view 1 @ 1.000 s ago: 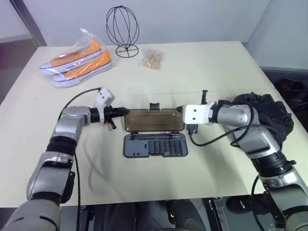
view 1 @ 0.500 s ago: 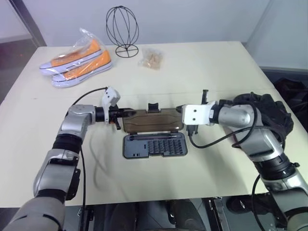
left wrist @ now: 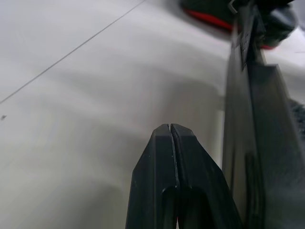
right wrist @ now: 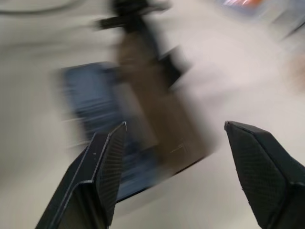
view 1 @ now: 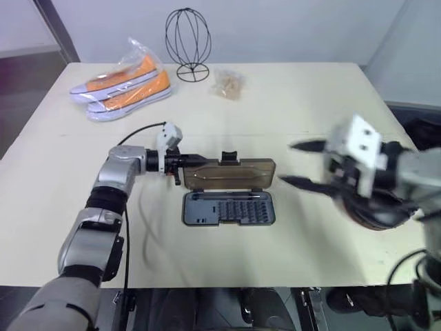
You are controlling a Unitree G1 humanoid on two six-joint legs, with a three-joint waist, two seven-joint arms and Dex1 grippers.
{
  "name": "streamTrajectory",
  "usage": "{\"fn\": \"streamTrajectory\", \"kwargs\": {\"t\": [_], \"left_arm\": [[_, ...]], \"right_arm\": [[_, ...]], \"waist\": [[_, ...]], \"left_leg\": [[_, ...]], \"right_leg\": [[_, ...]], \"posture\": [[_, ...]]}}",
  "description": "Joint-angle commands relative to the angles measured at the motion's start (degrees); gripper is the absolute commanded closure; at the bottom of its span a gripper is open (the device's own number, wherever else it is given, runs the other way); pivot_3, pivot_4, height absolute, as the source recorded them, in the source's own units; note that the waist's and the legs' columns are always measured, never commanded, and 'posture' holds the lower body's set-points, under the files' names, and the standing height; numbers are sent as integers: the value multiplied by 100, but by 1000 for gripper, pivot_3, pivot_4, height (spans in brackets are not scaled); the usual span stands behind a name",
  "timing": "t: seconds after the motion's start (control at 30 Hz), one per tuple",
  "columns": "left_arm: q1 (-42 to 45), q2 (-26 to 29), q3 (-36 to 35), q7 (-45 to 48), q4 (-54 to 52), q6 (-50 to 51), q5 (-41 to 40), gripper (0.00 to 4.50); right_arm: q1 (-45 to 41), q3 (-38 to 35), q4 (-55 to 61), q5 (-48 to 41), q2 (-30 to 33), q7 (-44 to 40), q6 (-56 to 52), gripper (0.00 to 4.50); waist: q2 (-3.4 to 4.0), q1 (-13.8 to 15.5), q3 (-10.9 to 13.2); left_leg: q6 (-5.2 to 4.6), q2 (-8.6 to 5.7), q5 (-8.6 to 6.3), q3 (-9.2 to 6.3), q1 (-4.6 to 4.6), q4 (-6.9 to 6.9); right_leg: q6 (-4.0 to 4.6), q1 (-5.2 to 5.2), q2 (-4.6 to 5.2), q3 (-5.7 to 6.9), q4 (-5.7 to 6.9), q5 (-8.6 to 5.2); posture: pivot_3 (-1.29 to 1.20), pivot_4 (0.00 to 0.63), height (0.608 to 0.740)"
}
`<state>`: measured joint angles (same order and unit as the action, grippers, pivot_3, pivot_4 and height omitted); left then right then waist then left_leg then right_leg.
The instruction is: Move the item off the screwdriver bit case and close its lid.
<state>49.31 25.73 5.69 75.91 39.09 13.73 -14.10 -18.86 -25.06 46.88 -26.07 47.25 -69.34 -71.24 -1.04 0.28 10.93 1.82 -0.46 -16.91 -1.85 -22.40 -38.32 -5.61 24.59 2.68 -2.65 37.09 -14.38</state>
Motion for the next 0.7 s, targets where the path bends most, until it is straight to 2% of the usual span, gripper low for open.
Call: {"fn": "streamTrajectory", "kwargs": {"t": [0.03, 0.13, 0.27, 0.37, 0.47, 0.57, 0.7], "left_arm": [[97, 94, 48, 414, -475, 129, -115, 4500], [-69, 277, 208, 924, -1261, 565, -292, 4500], [-478, 689, 581, 1538, -2485, 907, -429, 4500], [-400, 685, 618, 1448, -2304, 670, -257, 4500], [84, 497, 622, 1185, -1298, 161, 49, 4500], [700, 258, 662, 1081, 58, -573, 381, 4500], [1327, -142, 750, 933, 1499, -1432, 798, 4500]], "right_arm": [[413, -973, 517, -832, 99, -77, -554, 1098], [1373, -1434, 831, -1113, 112, -112, -377, 1098], [2311, -1349, 1048, -1060, -140, 415, 124, 1098], [2548, -1181, 1093, -1074, -208, 786, 447, 1098], [2693, -1003, 1178, -1228, -295, 1104, 694, 1098], [2811, -723, 1201, -1306, -374, 1419, 912, 1938], [2900, -68, 1250, -1348, -423, 1800, 1198, 3846]], "waist": [[0, -6, 0], [0, 6, 0], [3, -49, -2], [3, -86, -3], [2, -85, -2], [-1, -84, -2], [-1, -89, -2]], "left_leg": [[0, 1, 0, 4, 4, -1], [0, 1, 0, 4, 3, 0], [0, 7, 0, 4, 6, 0], [0, 6, 0, 4, 16, -8], [-1, 10, 0, 1, 9, -47], [-3, 9, -1, -3, 2, -73], [-15, 2, -8, 2, 0, -79]], "right_leg": [[0, 0, 0, -2, 3, 0], [0, -3, -8, 4, 3, 0], [0, -6, -10, 1, 5, -1], [-1, -16, -7, -2, 11, 0], [-2, -29, -17, 12, 15, -1], [-3, -38, -20, 16, 16, -1], [-8, -40, -14, 14, 12, 1]], "posture": [[0, 150, 740], [0, 150, 740], [0, 150, 740], [0, 150, 740], [0, 150, 740], [0, 150, 740], [0, 150, 740]]}}
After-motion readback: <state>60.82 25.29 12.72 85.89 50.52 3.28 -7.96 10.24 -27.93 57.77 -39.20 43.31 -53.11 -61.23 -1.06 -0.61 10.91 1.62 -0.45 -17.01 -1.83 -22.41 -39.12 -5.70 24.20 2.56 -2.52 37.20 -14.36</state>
